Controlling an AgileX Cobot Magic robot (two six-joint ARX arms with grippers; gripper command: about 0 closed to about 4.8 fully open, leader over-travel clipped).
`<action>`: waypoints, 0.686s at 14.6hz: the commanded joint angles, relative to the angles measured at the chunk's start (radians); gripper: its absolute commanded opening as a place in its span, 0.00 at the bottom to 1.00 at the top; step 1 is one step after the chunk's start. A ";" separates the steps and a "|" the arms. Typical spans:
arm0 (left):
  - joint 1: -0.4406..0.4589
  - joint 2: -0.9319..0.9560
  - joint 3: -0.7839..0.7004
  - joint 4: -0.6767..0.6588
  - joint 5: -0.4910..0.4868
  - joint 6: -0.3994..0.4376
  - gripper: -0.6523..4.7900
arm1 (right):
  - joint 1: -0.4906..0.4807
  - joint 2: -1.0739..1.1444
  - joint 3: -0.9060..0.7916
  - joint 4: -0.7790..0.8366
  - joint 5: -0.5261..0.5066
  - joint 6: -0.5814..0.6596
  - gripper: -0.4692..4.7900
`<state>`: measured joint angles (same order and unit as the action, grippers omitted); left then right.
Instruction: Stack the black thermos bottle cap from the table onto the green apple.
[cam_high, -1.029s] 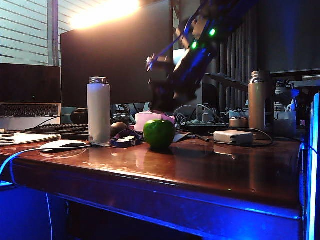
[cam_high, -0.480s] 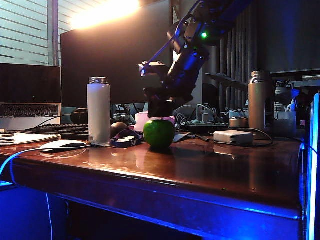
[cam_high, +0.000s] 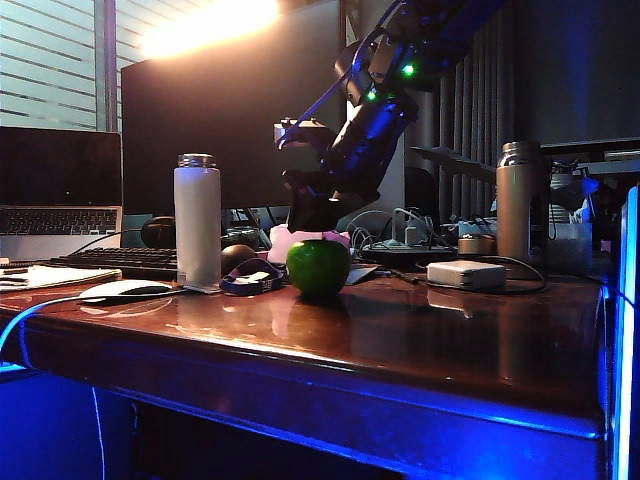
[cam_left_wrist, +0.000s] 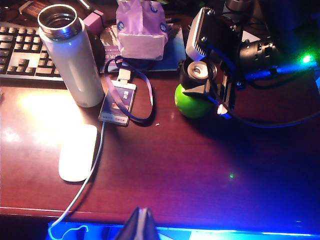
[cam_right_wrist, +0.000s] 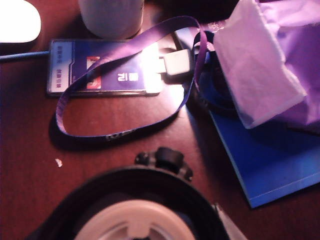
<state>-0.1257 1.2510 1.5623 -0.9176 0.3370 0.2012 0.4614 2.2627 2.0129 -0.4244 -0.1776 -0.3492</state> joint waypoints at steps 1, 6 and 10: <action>0.000 -0.003 0.003 0.006 0.003 -0.003 0.11 | -0.002 -0.005 0.004 0.010 -0.001 0.016 0.62; 0.000 -0.003 0.003 0.003 0.003 -0.002 0.11 | -0.010 0.021 0.003 0.012 0.003 0.038 0.58; 0.000 -0.003 0.003 -0.003 0.003 0.001 0.11 | -0.010 0.039 0.003 0.009 0.030 0.035 0.58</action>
<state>-0.1261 1.2507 1.5623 -0.9245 0.3370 0.2016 0.4507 2.2967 2.0171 -0.3889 -0.1574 -0.3153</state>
